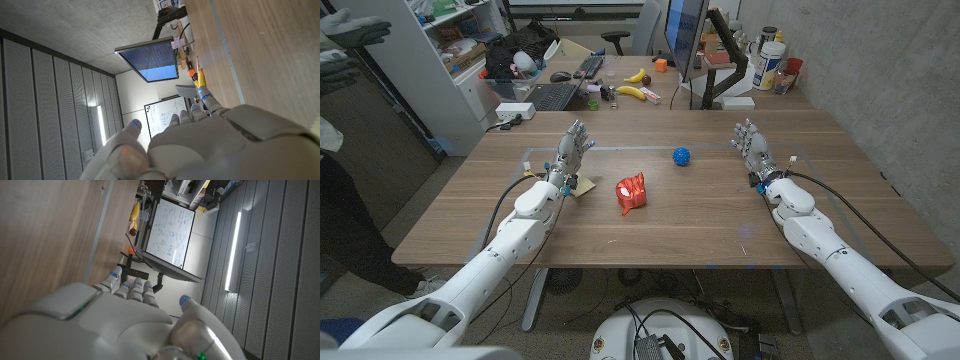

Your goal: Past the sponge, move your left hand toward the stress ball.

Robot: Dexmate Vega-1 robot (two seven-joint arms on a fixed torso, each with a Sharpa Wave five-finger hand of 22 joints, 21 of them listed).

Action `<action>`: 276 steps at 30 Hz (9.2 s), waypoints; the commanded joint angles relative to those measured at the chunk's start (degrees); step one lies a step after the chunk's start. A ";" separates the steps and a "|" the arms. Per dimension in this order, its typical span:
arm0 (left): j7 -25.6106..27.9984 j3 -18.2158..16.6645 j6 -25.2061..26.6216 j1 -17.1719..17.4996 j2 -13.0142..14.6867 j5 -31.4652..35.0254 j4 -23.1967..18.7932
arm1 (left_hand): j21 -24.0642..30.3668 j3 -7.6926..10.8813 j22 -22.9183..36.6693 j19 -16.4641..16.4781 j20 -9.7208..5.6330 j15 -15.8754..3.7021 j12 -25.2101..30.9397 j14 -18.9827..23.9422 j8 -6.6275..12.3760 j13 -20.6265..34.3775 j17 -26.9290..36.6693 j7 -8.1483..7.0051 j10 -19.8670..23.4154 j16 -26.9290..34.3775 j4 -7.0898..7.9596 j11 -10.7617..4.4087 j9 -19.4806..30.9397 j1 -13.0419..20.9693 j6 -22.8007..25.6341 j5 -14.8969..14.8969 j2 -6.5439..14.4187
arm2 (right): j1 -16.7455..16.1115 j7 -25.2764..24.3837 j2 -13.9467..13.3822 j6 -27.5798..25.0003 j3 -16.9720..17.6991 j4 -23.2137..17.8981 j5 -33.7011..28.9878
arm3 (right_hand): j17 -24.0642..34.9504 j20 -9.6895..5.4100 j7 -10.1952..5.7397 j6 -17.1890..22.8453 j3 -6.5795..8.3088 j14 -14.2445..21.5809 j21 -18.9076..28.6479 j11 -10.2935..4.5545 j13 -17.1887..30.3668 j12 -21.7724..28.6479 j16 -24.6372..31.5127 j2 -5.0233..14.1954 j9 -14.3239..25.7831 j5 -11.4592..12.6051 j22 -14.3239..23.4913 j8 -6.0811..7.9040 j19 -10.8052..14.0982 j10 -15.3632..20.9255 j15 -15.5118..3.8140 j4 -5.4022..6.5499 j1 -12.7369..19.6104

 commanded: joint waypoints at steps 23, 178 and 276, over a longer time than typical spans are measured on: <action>-2.83 -7.83 1.70 0.85 -5.96 10.73 -0.66 | 0.73 0.37 0.24 -8.86 -2.88 -0.82 0.86 -8.01 0.96 0.09 0.18 -0.64 -7.68 1.04 -0.24 -0.11 0.30 0.21 -8.15 0.36 7.20 | -2.03 9.64 12.82 -5.27 15.51 0.34 -14.59 | 0.27 -3.91 0.08 0.72 0.74 -0.17 0.01 0.26 0.27 0.31 0.26 6.33 0.13 0.16 0.12 0.49 -0.25 0.64 0.04 0.04 0.21; -1.80 0.27 3.82 -15.21 -5.61 39.14 -2.10 | 0.23 0.85 -0.18 -7.65 -1.63 -0.39 0.76 -6.86 0.98 0.09 -0.04 -2.46 -5.99 1.67 -0.42 0.32 0.46 0.63 -4.89 0.58 6.85 | -5.36 19.19 14.72 2.21 20.26 -3.68 -16.62 | 0.26 -3.61 0.08 1.78 1.54 0.10 -1.80 0.27 0.29 0.12 0.29 6.00 0.13 -0.43 0.17 0.50 0.30 1.66 0.18 -0.21 0.11; -4.23 9.70 -2.52 -28.18 -8.02 53.51 7.34 | -0.59 1.09 -0.21 -7.05 -1.01 -1.12 0.83 -5.81 1.01 0.05 -0.17 -5.23 -4.60 1.42 -0.51 -1.21 0.42 0.80 -2.23 0.76 6.70 | -3.12 18.31 13.30 8.18 18.05 -0.06 -15.34 | 0.21 -3.54 0.02 2.26 1.62 0.31 -3.11 0.35 0.29 0.00 0.31 5.93 0.13 -0.80 0.21 0.45 0.65 2.07 0.15 -0.32 0.19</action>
